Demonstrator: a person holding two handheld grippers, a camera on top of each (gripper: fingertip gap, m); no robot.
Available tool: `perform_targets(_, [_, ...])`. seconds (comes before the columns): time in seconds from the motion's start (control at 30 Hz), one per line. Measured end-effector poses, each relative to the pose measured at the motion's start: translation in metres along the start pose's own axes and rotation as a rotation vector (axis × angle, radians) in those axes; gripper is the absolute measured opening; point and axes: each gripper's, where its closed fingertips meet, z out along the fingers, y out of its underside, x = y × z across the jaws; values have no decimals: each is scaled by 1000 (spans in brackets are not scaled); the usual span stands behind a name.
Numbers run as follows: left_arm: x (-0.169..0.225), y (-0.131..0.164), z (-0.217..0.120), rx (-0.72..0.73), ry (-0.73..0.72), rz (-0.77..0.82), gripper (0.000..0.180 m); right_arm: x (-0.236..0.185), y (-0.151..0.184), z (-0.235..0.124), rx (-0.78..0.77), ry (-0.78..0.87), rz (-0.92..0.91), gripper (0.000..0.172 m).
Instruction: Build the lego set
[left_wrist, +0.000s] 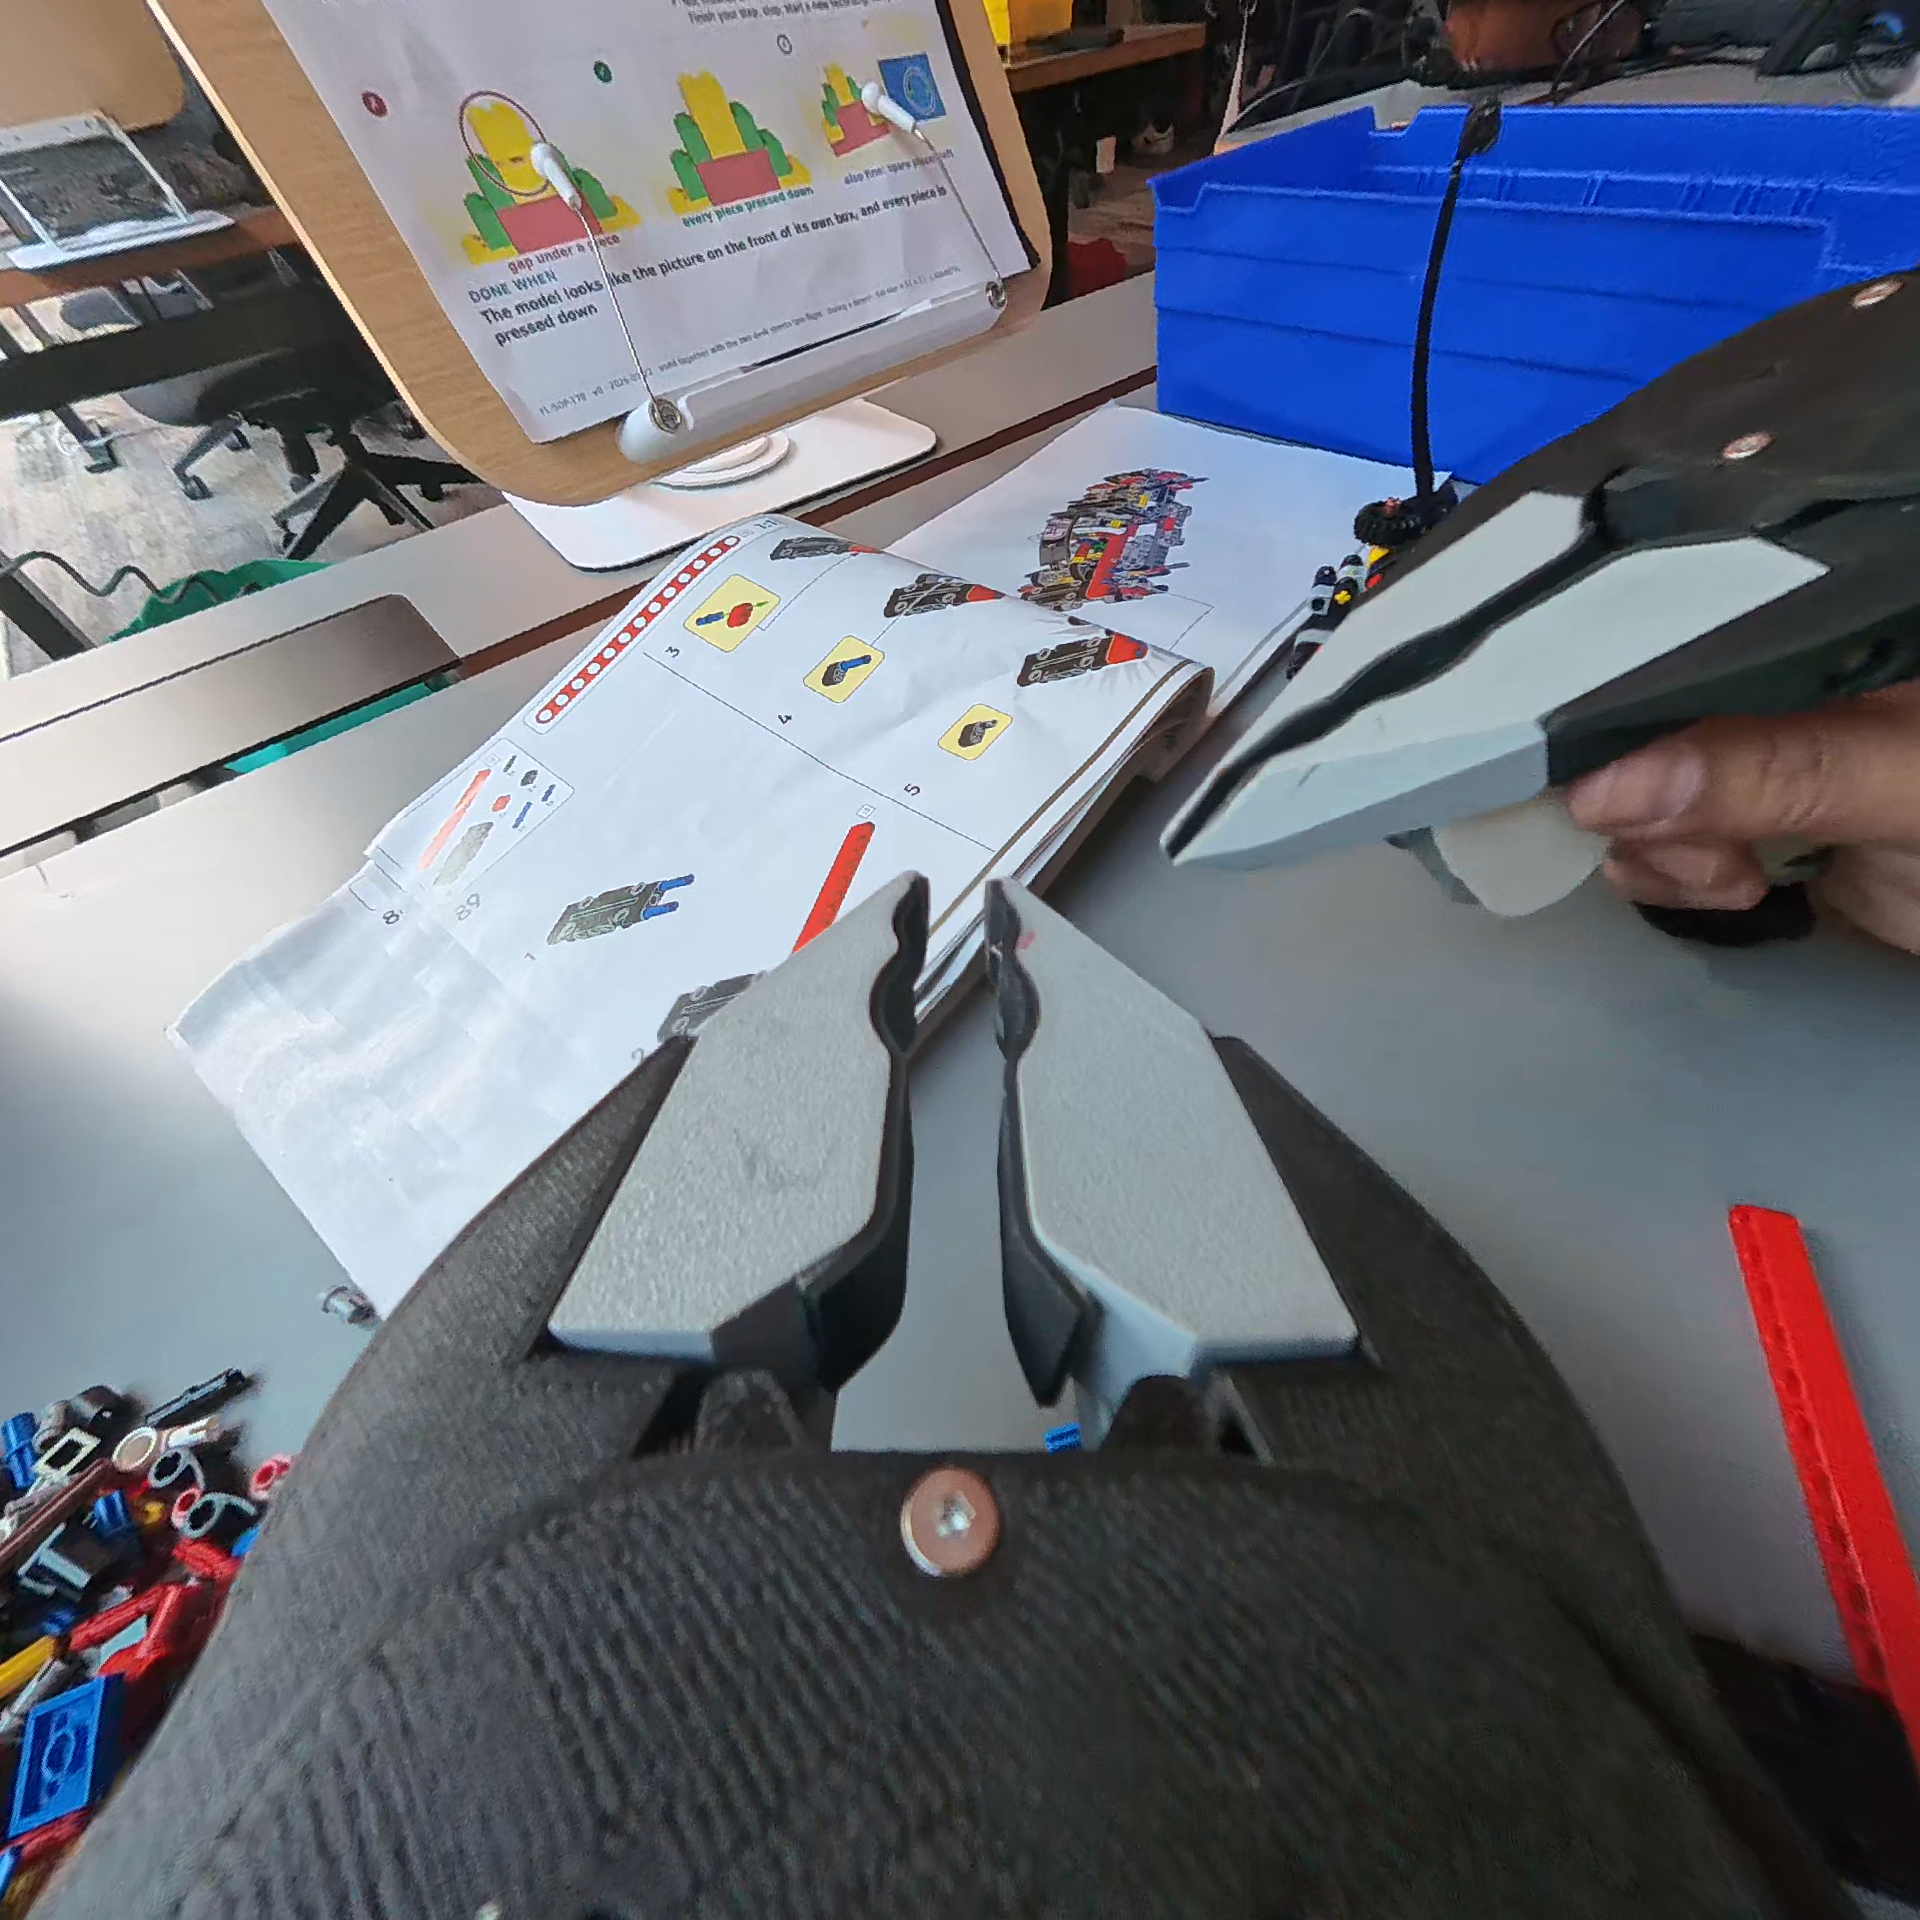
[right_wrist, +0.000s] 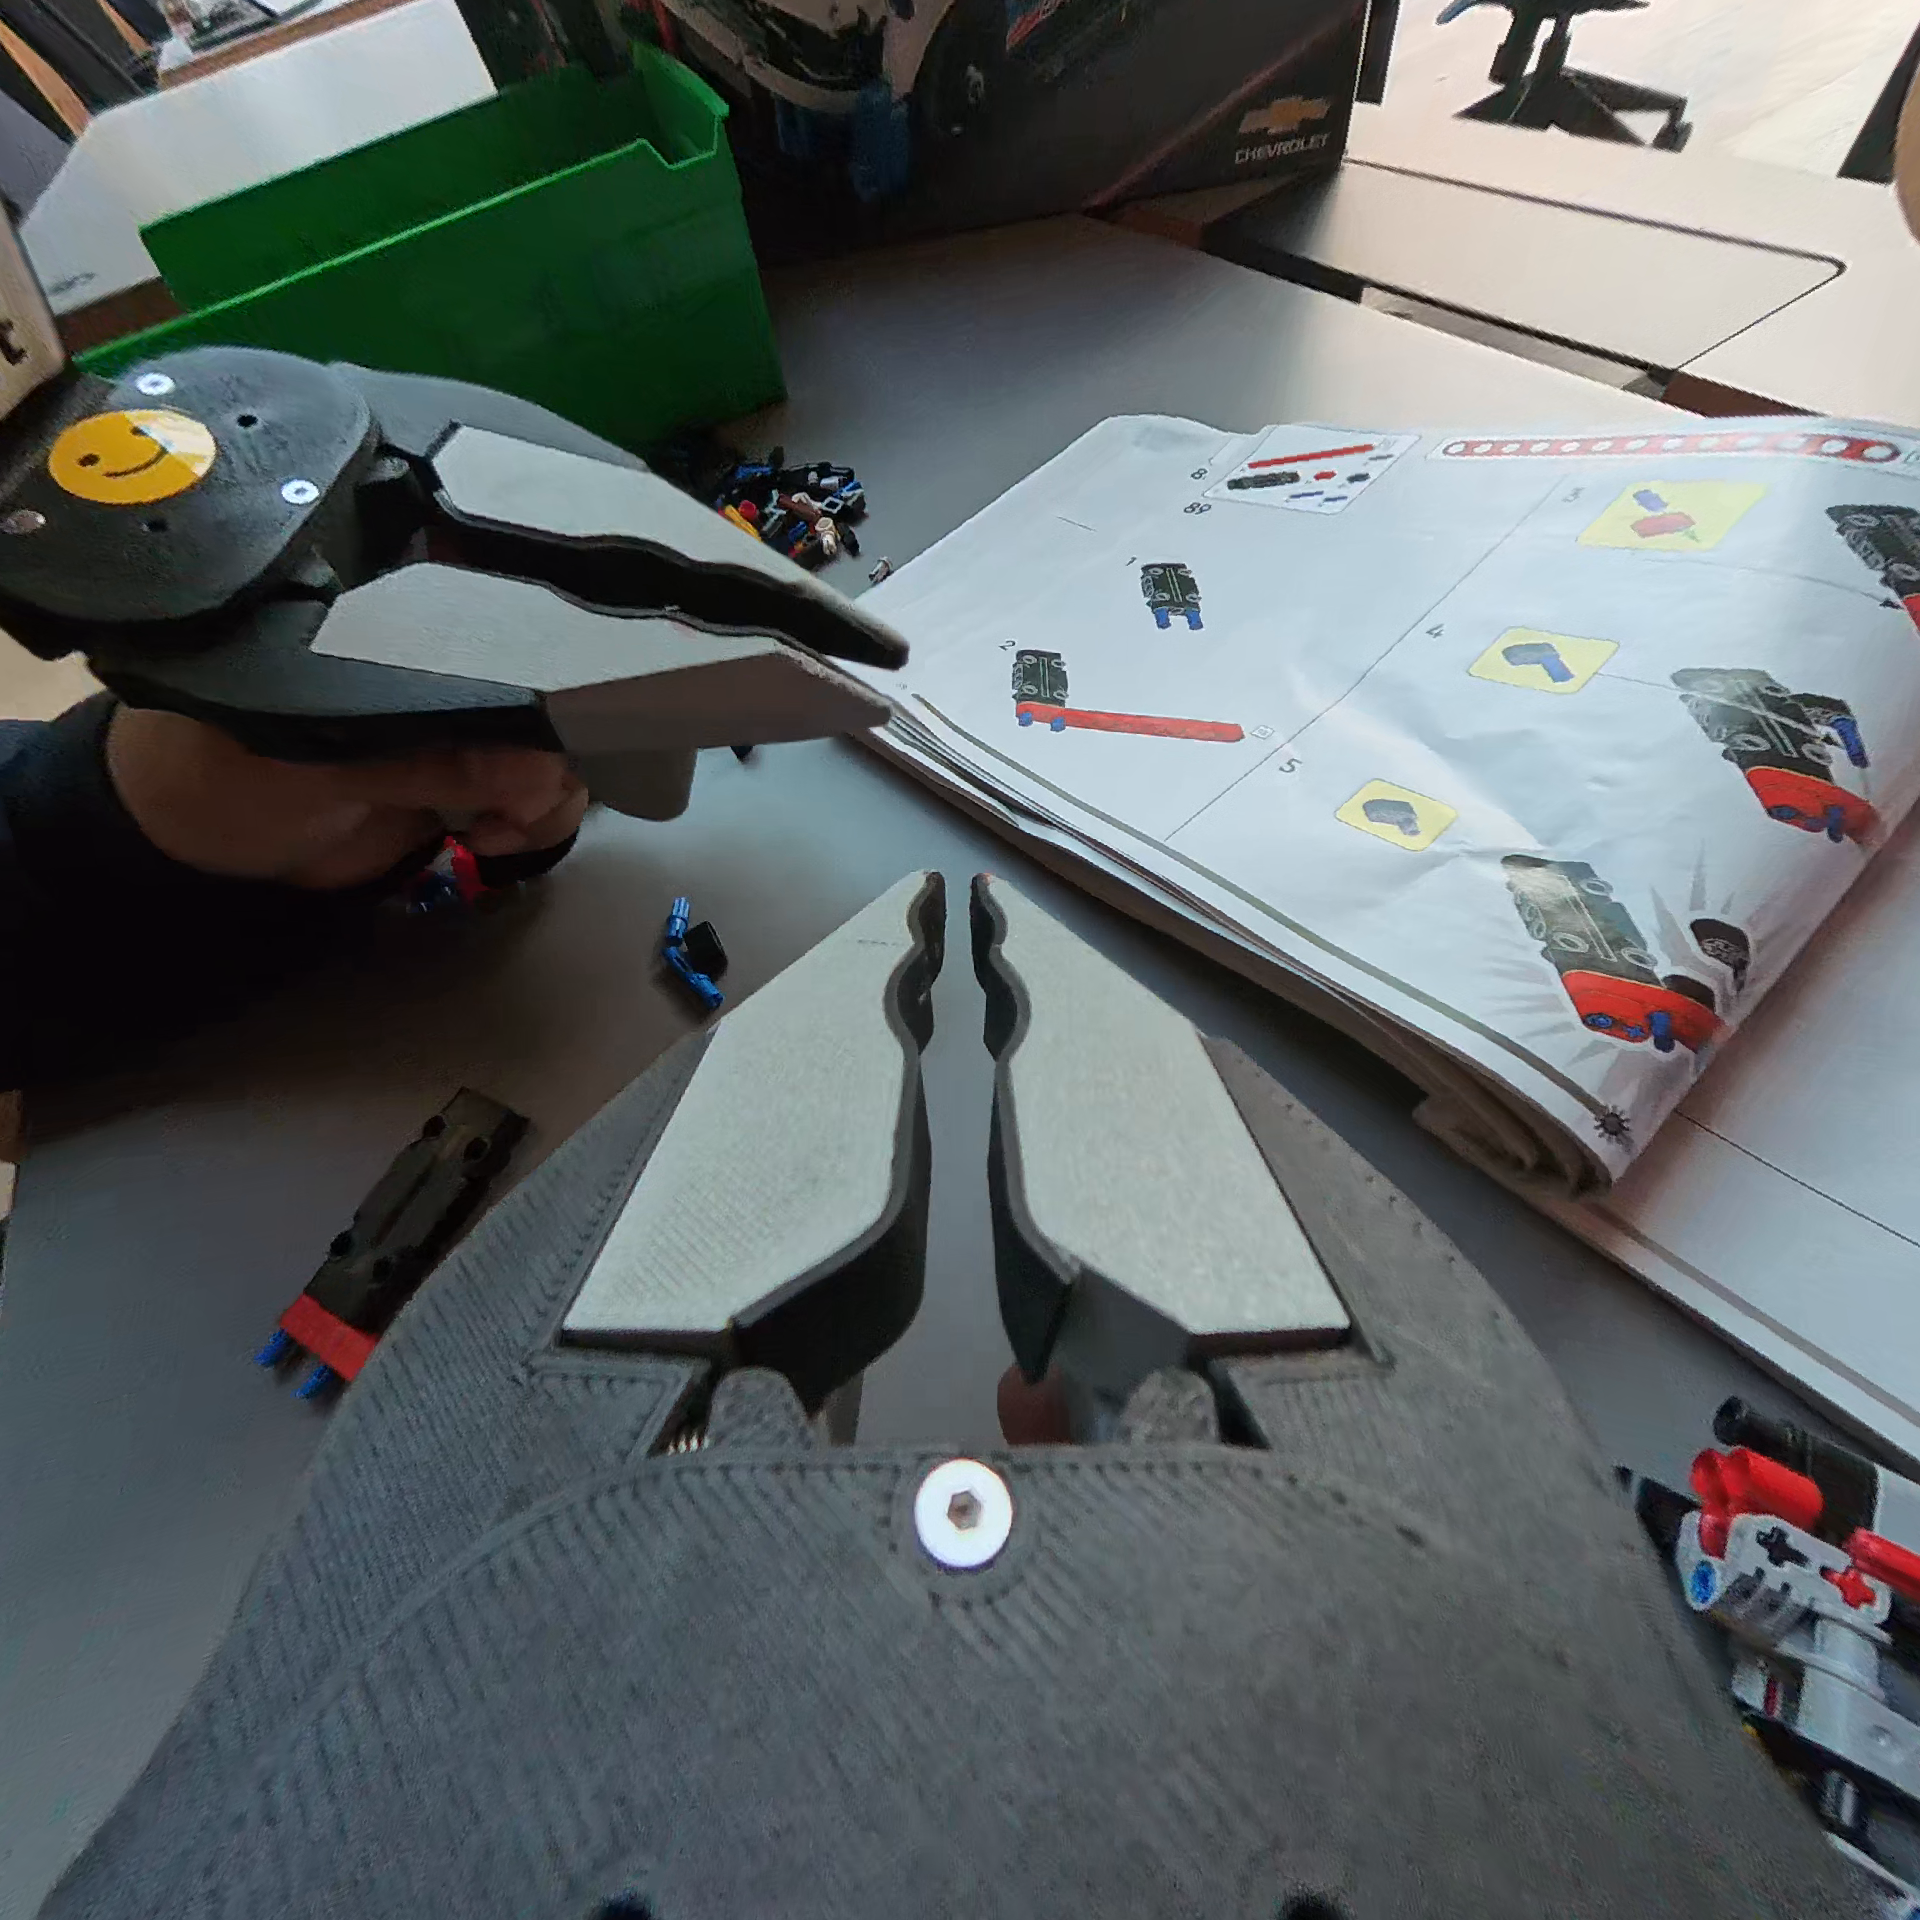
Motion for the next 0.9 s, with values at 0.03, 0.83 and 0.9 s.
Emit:
perform_targets(0.03, [1, 1, 1, -7, 6, -2, 8, 0, -3, -2, 15, 4, -1, 2])
perform_targets(0.83, [-46, 46, 87, -568, -10, 244, 0, 23, -42, -40, 298, 156, 24, 6])
perform_targets(0.9, [-45, 53, 76, -575, 6, 245, 0, 27, -43, -43, 304, 166, 32, 6])
